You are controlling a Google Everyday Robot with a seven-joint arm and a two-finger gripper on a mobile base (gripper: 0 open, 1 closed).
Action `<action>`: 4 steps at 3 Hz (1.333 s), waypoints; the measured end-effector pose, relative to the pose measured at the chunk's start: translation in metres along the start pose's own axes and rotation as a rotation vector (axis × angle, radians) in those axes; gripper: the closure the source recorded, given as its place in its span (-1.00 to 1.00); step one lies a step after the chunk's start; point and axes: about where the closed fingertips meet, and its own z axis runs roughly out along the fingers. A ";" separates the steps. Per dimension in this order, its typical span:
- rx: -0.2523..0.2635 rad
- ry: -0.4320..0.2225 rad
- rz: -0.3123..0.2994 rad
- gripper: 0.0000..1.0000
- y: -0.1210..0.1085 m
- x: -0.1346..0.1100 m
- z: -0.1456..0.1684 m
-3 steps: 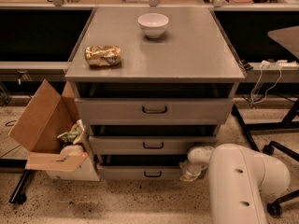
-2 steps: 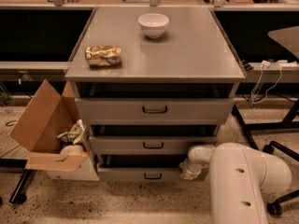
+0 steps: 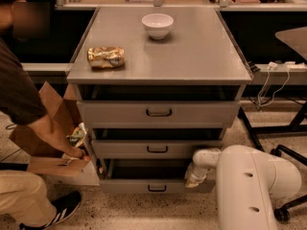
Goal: Open bottom drawer
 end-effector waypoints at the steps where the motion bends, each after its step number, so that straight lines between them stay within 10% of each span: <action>1: 0.000 0.000 0.000 0.62 0.000 0.000 0.000; 4: 0.000 0.000 0.000 -0.78 0.000 0.000 0.000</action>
Offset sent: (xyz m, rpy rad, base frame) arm 0.0000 0.0000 0.0000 0.0000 0.0000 0.0000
